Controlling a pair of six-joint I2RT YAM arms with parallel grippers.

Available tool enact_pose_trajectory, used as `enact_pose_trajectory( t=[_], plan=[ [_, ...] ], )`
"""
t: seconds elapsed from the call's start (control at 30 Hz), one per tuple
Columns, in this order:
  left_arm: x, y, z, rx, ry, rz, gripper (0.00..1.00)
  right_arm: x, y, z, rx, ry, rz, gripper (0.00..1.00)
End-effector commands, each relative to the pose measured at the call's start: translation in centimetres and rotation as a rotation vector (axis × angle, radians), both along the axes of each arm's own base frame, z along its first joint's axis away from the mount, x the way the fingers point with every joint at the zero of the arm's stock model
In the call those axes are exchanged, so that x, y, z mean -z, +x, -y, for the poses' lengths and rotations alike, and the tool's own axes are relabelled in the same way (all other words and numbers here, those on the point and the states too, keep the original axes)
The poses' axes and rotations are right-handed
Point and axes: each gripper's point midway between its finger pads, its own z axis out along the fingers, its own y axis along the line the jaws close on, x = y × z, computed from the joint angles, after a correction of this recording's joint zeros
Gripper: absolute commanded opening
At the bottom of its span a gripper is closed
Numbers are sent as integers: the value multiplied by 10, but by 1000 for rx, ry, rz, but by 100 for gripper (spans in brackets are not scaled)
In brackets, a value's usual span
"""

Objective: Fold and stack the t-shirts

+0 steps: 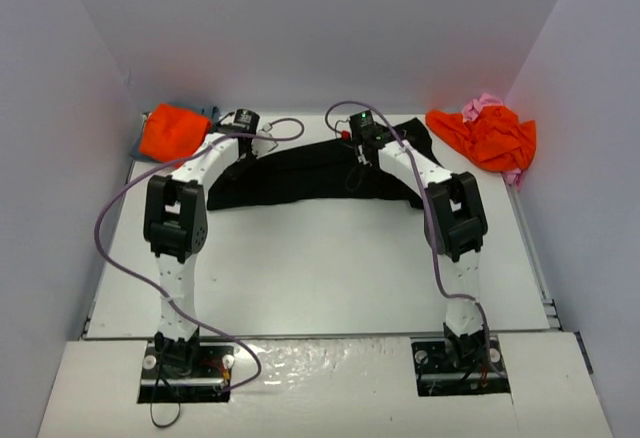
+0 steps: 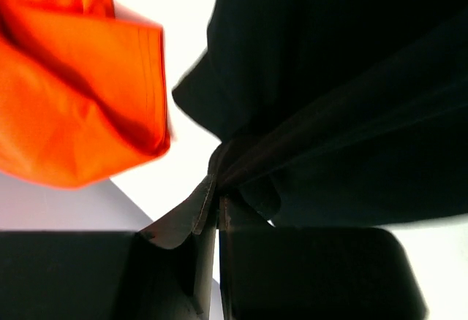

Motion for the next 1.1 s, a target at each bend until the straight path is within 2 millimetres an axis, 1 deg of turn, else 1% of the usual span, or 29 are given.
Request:
enact_pose_trajectory(
  t=[0.0,0.13,0.17,0.23,0.3,0.33,0.37,0.4,0.43,0.47,0.5,0.53,0.57,0.67,0.7,0.77,0.83,0.87,0.9,0.93,0.97,1.0,1.03,1.07],
  plan=[
    [-27,17,1,-8,0,57,0,-40,24,24,67,-93,103,0],
    [-33,36,6,1,-1,68,0,-41,51,37,83,-143,118,0],
    [-32,41,7,4,3,69,0,-41,58,39,88,-147,123,0],
    [-22,45,6,10,19,46,0,-38,67,44,90,-161,113,0],
    [-17,55,4,2,32,46,0,-24,79,48,98,-171,104,0],
    [-22,60,3,-3,34,63,0,-27,84,48,99,-164,118,1],
    [-17,64,2,-8,37,60,0,-22,89,49,102,-156,122,3],
    [-7,68,0,-15,42,50,0,-13,95,51,106,-149,121,7],
    [-2,73,-1,-27,49,51,0,-4,96,52,111,-142,119,22],
    [3,77,-3,-44,60,57,9,5,98,53,116,-136,114,44],
    [8,81,-6,-66,75,69,30,17,99,55,122,-131,106,73],
    [10,85,-8,-77,84,84,66,29,100,57,130,-127,97,77],
    [13,89,-10,-88,92,99,97,40,101,59,137,-122,92,81],
    [14,102,-16,-126,99,158,97,51,110,66,157,-101,142,97],
    [11,109,-20,-152,99,194,97,52,116,75,177,-96,172,100],
    [0,117,-28,-201,79,247,97,42,125,85,205,-72,247,100],
    [-26,122,-33,-254,31,328,97,26,132,92,224,-32,321,100],
    [-34,122,-35,-262,15,347,97,15,134,95,233,-11,357,100],
    [-38,122,-36,-265,1,361,97,-6,137,97,239,24,414,100],
    [-58,121,-34,-264,-18,398,97,-17,138,97,230,44,437,100],
    [-59,120,-32,-259,-26,407,97,-36,138,96,221,64,475,100],
    [-70,120,-32,-259,-29,432,97,-59,135,95,214,80,519,100],
    [-86,119,-33,-262,-31,466,97,-84,131,95,207,93,567,100],
    [-93,117,-32,-261,-35,472,97,-95,129,93,199,99,604,100]
  ],
)
